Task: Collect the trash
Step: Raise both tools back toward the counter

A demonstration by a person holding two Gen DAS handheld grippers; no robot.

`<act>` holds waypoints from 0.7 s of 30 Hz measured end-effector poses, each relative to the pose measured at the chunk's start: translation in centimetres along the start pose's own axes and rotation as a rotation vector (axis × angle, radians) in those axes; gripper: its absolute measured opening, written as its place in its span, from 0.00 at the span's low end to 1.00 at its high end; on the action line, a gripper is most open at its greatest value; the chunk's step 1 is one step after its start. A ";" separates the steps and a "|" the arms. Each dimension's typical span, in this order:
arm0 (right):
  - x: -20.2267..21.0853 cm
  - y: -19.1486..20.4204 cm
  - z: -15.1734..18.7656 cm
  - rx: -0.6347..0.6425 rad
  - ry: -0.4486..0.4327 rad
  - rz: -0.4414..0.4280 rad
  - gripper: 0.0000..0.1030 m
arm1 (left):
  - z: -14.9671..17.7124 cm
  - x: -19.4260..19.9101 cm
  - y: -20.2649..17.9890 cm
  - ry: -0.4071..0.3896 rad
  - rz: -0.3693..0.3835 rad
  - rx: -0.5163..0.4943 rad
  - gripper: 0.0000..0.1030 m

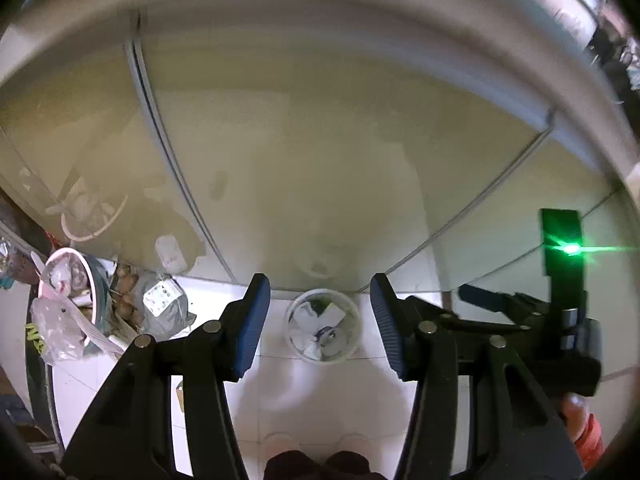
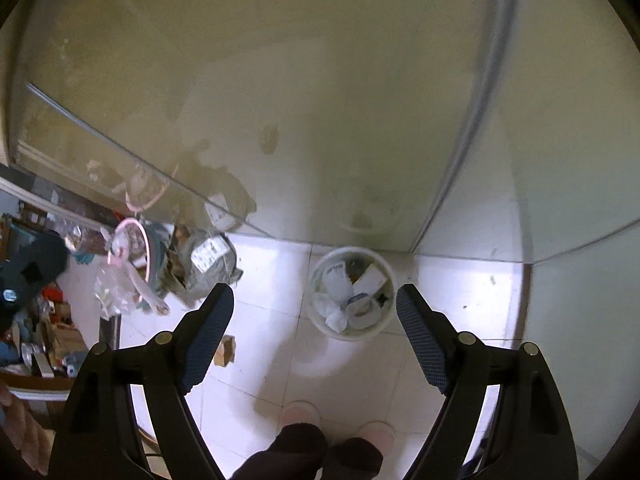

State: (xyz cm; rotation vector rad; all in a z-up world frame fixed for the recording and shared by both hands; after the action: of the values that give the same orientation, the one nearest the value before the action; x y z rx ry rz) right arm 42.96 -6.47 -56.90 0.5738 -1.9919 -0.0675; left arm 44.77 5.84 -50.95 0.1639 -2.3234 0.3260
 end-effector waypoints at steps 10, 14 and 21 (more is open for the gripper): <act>22.9 2.8 -9.4 0.042 -0.297 0.051 0.79 | -9.5 15.5 -5.8 -0.148 0.042 -0.051 0.50; 33.2 4.5 -12.5 0.058 -0.460 0.031 0.79 | -13.2 22.9 -7.6 -0.254 0.052 -0.081 0.50; 47.4 8.9 -13.7 0.122 -0.728 0.026 0.79 | -16.8 36.3 -9.2 -0.466 0.088 -0.138 0.60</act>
State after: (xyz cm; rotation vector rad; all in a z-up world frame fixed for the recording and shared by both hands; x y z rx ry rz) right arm 33.96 -15.93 -8.52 0.6608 -2.7239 -0.1568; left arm 33.04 1.06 -11.96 0.0739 -2.8107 0.1818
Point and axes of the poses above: each gripper's, at about its wrist camera, not at the fingertips, and x roughly against the way its jaws point, y to its left, z to its underside, the point moved 6 cm from there along -x, roughly the way its jaws point, and after that the axes turned 14 degrees about -y, right-handed, at the moved point
